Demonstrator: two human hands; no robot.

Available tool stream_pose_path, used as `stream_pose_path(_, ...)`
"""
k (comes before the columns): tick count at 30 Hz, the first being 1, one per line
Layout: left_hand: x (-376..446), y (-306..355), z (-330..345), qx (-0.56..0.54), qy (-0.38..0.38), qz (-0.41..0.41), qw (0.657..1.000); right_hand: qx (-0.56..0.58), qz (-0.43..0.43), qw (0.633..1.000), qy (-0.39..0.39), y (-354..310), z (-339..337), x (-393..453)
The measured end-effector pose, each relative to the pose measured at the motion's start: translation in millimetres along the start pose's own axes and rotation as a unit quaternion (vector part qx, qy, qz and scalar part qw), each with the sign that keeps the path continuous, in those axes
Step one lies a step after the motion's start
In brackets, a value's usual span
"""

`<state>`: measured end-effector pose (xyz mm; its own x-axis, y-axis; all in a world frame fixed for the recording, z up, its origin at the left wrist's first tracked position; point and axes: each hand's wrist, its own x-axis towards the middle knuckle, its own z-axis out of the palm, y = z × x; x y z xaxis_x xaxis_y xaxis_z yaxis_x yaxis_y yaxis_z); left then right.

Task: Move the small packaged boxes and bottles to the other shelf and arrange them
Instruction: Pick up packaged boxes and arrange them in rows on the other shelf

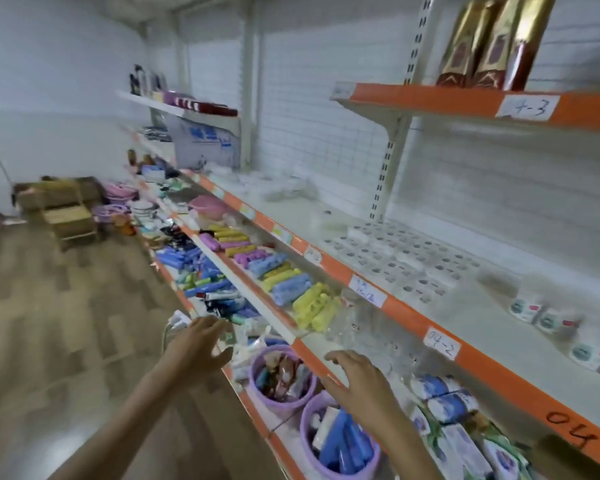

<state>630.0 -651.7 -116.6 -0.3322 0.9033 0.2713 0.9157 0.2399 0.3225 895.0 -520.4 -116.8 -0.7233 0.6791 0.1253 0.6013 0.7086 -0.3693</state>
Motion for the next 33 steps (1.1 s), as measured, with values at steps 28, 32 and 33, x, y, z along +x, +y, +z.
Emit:
stream_pose_path(28, 298.9, -274.9, -52.1, 0.011, 0.004, 0.020, 1.000, 0.010, -0.012, 0.998, 0.058, -110.7, 47.4, 411.1)
stream_pose_path(32, 376.4, -283.6, -45.8, 0.009, 0.006, 0.041, 0.999, 0.008, -0.018, 0.996, 0.083, -88.3, 33.4, 475.9)
stream_pose_path(33, 396.7, -285.2, -44.3, 0.010, 0.004, 0.047, 0.999, 0.008, -0.016, 0.996, 0.092, -82.8, 28.9, 490.8)
